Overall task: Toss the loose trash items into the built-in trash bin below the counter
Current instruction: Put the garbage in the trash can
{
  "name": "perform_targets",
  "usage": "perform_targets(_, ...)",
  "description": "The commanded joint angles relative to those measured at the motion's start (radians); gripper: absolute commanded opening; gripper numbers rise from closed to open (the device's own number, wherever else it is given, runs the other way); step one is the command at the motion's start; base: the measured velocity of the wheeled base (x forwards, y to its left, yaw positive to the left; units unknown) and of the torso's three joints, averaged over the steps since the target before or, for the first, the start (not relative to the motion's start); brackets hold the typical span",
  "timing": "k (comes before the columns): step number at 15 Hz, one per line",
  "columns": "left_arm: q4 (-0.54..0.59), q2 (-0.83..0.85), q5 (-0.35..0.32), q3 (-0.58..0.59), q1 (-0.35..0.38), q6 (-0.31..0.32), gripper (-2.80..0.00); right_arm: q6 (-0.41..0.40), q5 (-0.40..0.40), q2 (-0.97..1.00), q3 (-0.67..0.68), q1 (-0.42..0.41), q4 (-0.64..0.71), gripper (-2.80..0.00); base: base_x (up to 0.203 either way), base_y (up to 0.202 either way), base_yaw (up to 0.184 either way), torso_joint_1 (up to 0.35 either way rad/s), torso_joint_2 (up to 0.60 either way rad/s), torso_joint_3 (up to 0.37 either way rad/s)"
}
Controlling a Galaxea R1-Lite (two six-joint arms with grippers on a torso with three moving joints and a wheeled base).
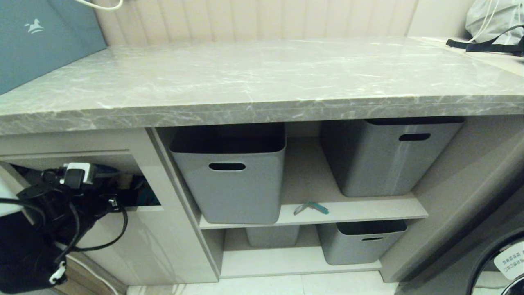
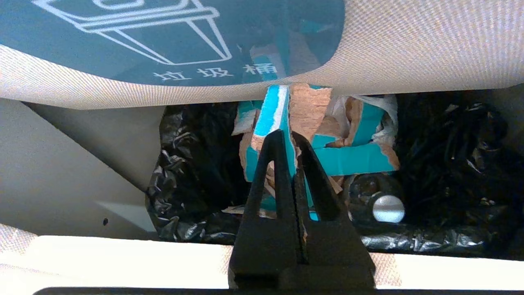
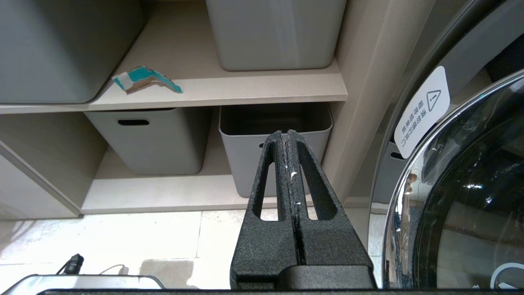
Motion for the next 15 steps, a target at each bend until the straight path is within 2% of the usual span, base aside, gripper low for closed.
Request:
perform_targets(1,-0.008,-0.004,0.0,0.0,0.001,0.001,0.0,0.0,0.0,0.0,0.0,0.0,-0.001,-2.8,0.0,0.0,0.0,0.0,0.0,0.0)
perform_targets(9,-0.008,-0.015,0.001,0.01,0.001,0.002,0.0,0.0,0.0,0.0,0.0,0.0,-0.001,-2.8,0.0,0.0,0.0,0.0,0.0,0.0)
perform_targets(12,-0.008,-0.078,0.003,0.071,0.007,0.001,0.0,0.0,0.0,0.0,0.0,0.0,-0.001,-2.8,0.0,0.0,0.0,0.0,0.0,0.0)
perform_targets(13,-0.008,-0.102,0.003,0.102,0.007,0.001,-2.8,0.0,0.0,0.0,0.0,0.0,-0.001,-2.8,0.0,0.0,0.0,0.0,0.0,0.0)
perform_targets(15,-0.008,-0.149,0.003,0.158,0.007,0.001,-2.8,0.0,0.0,0.0,0.0,0.0,-0.001,-2.8,0.0,0.0,0.0,0.0,0.0,0.0)
